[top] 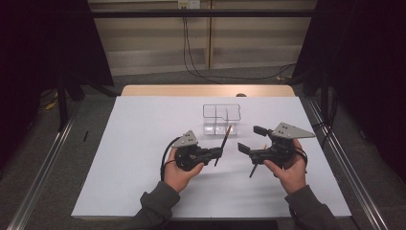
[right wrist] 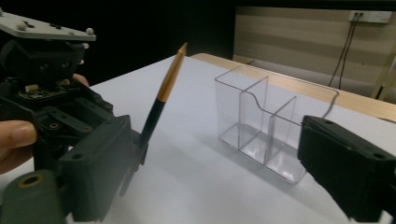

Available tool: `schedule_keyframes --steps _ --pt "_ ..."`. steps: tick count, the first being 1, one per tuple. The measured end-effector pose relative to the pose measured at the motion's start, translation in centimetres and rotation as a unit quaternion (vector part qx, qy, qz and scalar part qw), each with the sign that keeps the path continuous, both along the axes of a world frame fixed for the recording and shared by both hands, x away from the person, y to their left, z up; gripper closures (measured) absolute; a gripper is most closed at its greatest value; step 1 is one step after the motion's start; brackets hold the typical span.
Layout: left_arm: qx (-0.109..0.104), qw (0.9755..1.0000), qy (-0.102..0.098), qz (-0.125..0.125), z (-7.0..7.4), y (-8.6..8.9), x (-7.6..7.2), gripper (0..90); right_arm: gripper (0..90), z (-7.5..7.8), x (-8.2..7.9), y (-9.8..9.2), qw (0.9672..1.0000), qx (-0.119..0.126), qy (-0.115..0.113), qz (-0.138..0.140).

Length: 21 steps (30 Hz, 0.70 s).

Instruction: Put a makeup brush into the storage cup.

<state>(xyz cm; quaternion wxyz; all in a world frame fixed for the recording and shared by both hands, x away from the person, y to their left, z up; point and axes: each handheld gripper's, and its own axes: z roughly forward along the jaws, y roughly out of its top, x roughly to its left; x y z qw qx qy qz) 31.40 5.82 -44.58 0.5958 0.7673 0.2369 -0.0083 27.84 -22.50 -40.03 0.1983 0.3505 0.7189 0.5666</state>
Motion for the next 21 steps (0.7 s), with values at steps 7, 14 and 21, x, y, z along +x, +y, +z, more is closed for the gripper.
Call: schedule_keyframes --steps 7,14,21 --pt "0.002 1.0 0.003 -0.005 -0.1 0.0 0.1 85.0 16.1 0.1 0.4 1.0 0.9998 0.011 0.003 0.018" --pt "0.003 0.9999 0.002 -0.01 -0.2 -0.3 -0.1 84.9 22.7 0.1 0.7 1.5 0.9993 0.024 0.009 0.026" --pt "0.0 1.0 0.002 -0.007 -0.2 -0.4 -0.2 85.0 34.6 -0.3 0.8 1.2 0.9984 0.037 0.03 0.029"
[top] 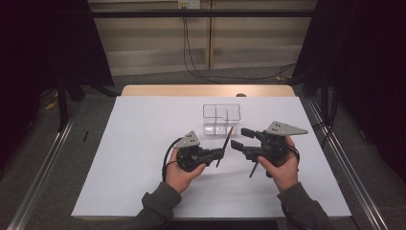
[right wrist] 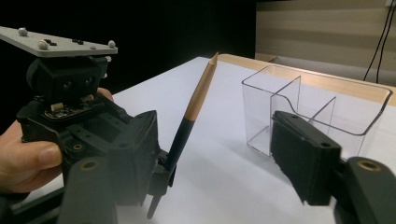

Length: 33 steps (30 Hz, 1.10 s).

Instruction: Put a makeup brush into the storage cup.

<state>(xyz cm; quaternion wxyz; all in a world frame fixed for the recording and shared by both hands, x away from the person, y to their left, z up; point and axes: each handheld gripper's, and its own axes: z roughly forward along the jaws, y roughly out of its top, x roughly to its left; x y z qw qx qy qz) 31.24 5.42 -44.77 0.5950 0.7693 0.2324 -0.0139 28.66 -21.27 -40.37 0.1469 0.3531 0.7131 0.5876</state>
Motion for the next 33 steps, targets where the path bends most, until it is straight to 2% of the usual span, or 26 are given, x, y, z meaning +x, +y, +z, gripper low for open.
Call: schedule_keyframes --steps 6,13,24,30,33 --pt "0.0 1.0 0.0 -0.002 -0.1 -0.2 -0.1 84.9 38.8 0.0 0.1 0.1 0.9997 0.022 0.013 0.0" --pt "0.003 1.0 -0.003 -0.006 -0.1 -0.2 -0.1 84.9 42.6 0.0 0.2 0.5 0.9996 0.02 0.017 0.009" --pt "0.004 1.0 -0.005 -0.005 -0.2 -0.4 -0.2 84.9 57.9 -0.1 0.4 1.3 0.999 0.025 0.025 0.026" --pt "0.004 0.9999 -0.007 -0.008 -0.3 -0.5 -0.3 84.9 65.6 -0.1 0.4 1.4 0.9987 0.031 0.03 0.028" --pt "-0.002 0.9999 -0.008 -0.006 -0.3 -0.6 -0.4 84.9 71.1 -0.2 0.4 1.4 0.9987 0.034 0.03 0.025"
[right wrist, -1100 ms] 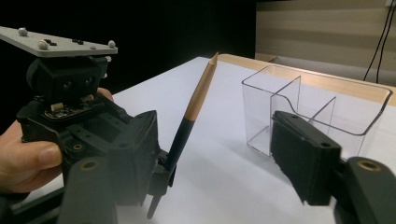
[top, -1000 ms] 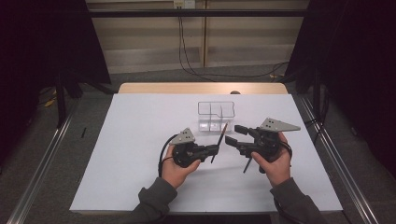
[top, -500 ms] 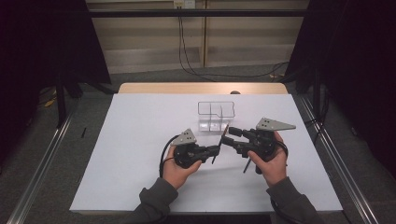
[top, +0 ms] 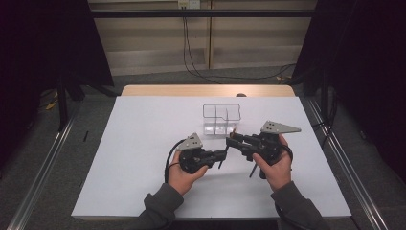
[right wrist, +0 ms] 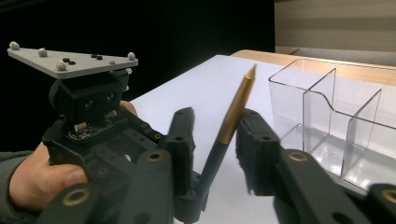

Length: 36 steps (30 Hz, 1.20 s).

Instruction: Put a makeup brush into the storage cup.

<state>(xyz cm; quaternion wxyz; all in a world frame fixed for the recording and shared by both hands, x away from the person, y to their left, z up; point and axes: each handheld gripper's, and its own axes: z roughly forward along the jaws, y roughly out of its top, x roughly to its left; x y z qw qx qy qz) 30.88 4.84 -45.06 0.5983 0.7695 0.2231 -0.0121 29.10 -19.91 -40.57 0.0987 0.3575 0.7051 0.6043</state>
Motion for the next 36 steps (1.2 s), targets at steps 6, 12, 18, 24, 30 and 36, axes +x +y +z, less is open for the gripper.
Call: schedule_keyframes --steps 6,12,18,24,30,36 --pt "-0.007 1.0 -0.005 0.002 0.05 -0.12 -0.13 85.0 83.1 -0.03 0.13 -0.12 0.9997 0.024 0.009 -0.002" --pt "-0.011 0.9999 0.0 0.003 -0.08 -0.24 -0.12 84.7 85.1 0.05 0.1 0.23 0.9995 0.029 0.014 -0.002" --pt "-0.011 0.9999 0.002 0.001 -0.13 -0.09 -0.01 84.5 85.3 0.05 0.18 0.59 0.9995 0.027 0.013 -0.003" --pt "-0.013 0.9999 0.004 0.003 -0.21 -0.21 -0.07 84.3 85.4 -0.1 0.15 0.52 0.9995 0.028 0.012 -0.001" --pt "-0.012 0.9999 -0.001 0.001 -0.19 -0.16 0.01 83.9 85.4 -0.05 0.18 0.45 0.9996 0.026 0.007 0.003" --pt "-0.012 0.9999 -0.003 0.001 -0.06 -0.09 0.0 81.1 85.4 -0.03 0.23 0.29 0.9997 0.025 0.003 0.002"
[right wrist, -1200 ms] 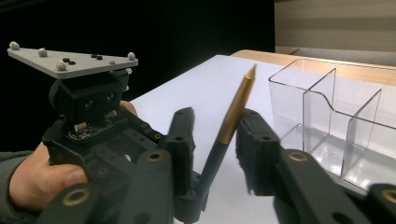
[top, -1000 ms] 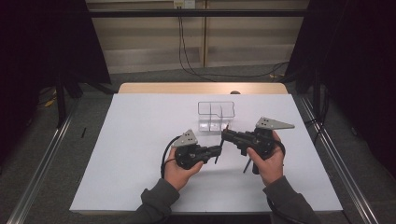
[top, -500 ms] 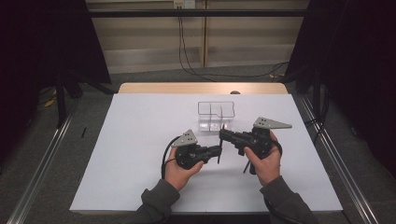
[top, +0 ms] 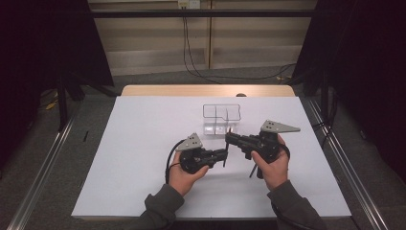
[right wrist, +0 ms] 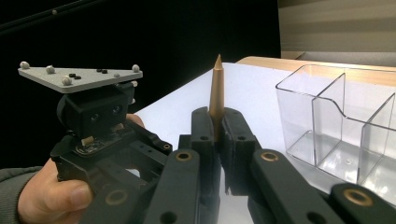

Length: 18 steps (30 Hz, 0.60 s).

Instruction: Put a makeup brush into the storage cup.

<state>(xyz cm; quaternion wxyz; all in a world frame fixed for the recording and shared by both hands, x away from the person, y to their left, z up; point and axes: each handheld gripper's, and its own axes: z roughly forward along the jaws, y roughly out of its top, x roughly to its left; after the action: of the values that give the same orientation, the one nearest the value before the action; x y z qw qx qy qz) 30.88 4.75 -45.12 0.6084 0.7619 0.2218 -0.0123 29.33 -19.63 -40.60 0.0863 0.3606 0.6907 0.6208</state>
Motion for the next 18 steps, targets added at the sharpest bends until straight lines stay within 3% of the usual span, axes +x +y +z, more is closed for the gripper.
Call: schedule_keyframes --steps 18 --pt "0.009 0.9997 -0.022 0.006 0.2 0.22 -0.06 67.2 85.4 0.1 0.18 -0.56 1.0 -0.001 -0.006 -0.001"
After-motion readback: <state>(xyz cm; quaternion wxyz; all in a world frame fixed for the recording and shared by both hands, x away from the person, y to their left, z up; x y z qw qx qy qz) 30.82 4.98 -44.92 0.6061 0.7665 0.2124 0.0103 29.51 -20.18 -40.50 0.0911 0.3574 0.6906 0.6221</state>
